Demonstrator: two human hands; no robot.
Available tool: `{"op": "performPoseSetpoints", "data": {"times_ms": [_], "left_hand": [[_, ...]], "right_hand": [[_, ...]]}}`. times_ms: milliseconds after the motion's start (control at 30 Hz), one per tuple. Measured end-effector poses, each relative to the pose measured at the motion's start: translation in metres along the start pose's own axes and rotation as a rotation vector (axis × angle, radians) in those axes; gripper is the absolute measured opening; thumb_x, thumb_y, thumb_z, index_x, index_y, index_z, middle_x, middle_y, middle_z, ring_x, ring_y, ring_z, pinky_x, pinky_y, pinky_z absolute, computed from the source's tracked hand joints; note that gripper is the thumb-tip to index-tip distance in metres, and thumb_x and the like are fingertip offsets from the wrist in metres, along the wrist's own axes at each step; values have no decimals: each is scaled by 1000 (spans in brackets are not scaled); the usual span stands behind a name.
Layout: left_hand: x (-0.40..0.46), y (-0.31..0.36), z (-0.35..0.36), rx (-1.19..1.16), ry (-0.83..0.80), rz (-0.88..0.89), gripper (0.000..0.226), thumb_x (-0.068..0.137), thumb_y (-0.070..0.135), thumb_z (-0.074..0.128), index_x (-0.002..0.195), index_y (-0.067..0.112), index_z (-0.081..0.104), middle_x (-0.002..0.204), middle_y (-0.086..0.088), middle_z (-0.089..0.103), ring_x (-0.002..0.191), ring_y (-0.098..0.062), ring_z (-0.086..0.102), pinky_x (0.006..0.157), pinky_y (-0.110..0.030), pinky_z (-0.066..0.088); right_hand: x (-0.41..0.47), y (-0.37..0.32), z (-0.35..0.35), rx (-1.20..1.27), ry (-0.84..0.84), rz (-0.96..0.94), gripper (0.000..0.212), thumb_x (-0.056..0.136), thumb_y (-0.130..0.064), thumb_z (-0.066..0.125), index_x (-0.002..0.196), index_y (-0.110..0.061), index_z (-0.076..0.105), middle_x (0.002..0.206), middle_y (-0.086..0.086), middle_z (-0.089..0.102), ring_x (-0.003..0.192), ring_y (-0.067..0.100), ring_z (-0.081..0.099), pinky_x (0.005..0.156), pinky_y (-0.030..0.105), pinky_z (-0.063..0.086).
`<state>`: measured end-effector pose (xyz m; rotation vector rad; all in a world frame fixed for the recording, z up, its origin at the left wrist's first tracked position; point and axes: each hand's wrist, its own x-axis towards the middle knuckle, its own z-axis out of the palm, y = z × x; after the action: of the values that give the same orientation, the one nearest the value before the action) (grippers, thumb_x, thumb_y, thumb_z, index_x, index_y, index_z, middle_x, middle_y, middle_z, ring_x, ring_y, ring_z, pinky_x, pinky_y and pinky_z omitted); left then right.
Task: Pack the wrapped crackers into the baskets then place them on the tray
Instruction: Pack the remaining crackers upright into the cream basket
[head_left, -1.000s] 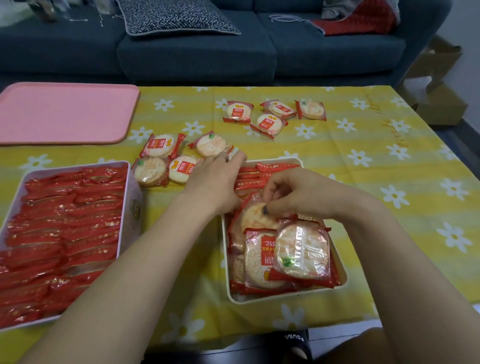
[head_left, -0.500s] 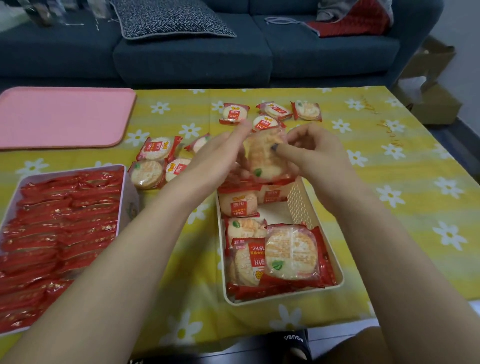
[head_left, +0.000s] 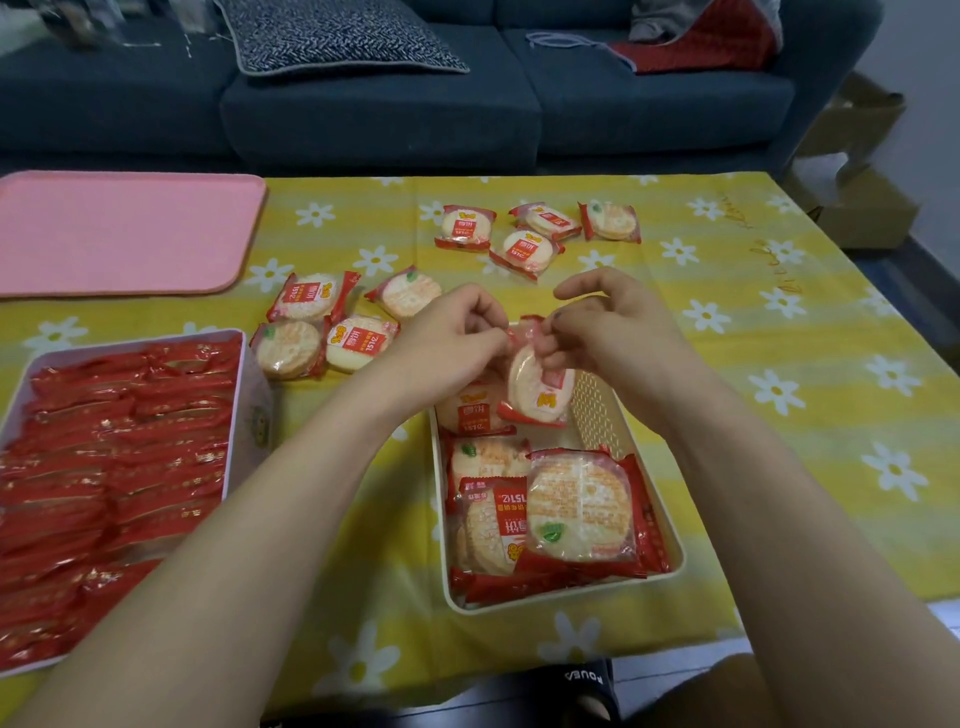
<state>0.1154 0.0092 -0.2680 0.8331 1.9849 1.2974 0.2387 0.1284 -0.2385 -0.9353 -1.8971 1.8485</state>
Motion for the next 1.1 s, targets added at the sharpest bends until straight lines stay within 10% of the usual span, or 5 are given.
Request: {"op": "performPoseSetpoints", "data": {"times_ms": [267,500,833,1100], "left_hand": [[-5,1,8,171,-83,108,52,75,8,83,116,19,54,92,-2,65,74,-17,65,80,-44,57],[-3,5,0,41,-12,139,41,78,5,77,109,23,57,96,-1,70,77,-12,63,82,-43,58],[-8,8,-8,-8,-39,174,45,79,15,84,115,19,58,111,2,68,90,-7,65,78,-22,55],[-6,6,-1,187,-49,303,33,78,12,79,101,24,59,91,10,64,83,-5,61,73,-22,51]], "right_hand": [[4,1,0,-22,32,36,32,89,11,41,114,-4,53,91,17,68,79,29,70,76,39,61],[-2,-2,-16,-516,-9,-296,57,77,-6,71,125,-35,59,114,-12,64,93,11,56,70,14,46],[-9,-5,-35,-472,-178,-159,21,85,0,69,97,-17,76,92,17,67,75,25,66,73,33,60],[-3,7,-39,-659,-78,-227,29,79,-7,74,103,-22,66,102,-3,69,98,19,63,76,20,49]]}}
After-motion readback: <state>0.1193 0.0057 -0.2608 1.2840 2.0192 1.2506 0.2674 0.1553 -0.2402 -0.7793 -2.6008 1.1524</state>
